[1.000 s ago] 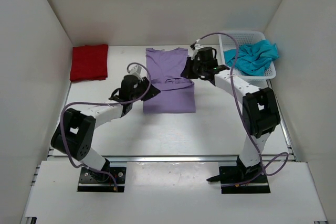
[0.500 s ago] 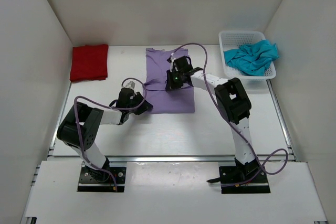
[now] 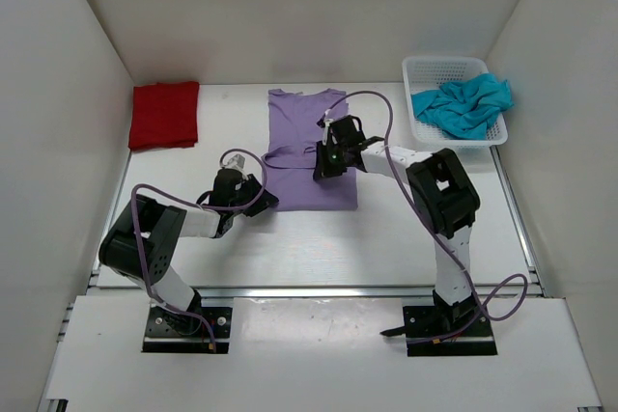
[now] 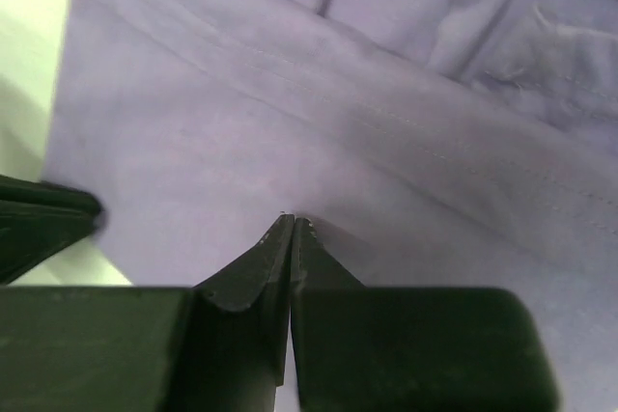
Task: Fold and stack the t-shirts
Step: Fold the folded rectangular tshirt in 1/3 of the way
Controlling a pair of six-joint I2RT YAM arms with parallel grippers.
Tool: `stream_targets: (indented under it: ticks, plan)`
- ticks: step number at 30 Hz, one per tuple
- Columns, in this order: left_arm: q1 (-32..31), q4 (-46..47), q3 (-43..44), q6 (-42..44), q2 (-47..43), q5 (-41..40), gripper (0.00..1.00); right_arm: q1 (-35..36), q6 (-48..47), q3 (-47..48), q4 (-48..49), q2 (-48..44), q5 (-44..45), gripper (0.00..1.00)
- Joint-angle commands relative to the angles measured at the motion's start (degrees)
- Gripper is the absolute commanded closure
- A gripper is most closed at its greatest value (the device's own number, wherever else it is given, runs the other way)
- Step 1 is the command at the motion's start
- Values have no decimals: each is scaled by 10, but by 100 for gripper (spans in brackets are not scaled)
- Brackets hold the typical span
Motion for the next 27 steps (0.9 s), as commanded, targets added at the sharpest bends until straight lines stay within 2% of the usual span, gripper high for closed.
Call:
stream_targets:
  ticks: [1, 9, 13, 19, 21, 23, 26, 27]
  plan:
    - [-5, -13, 0, 11, -23, -7, 71, -8, 14, -8, 46, -32, -16, 100]
    - [6, -16, -10, 13, -19, -1, 71, -15, 13, 38, 45, 40, -11, 100]
    - [10, -18, -23, 16, -28, -2, 72, -26, 9, 97, 39, 74, 1, 100]
    - [18, -37, -31, 23, -46, -5, 72, -56, 8, 217, 45, 117, 59, 100]
    - [22, -42, -32, 26, -62, -5, 73, -67, 6, 298, 0, 140, 67, 100]
    - [24, -55, -30, 24, -78, 0, 72, -69, -4, 338, -47, 138, 66, 100]
    - [23, -61, -17, 23, -107, -10, 71, -60, -26, 295, -65, 75, 58, 100]
    - [22, -65, -8, 23, -110, -14, 71, -54, -27, 255, -60, 41, 55, 100]
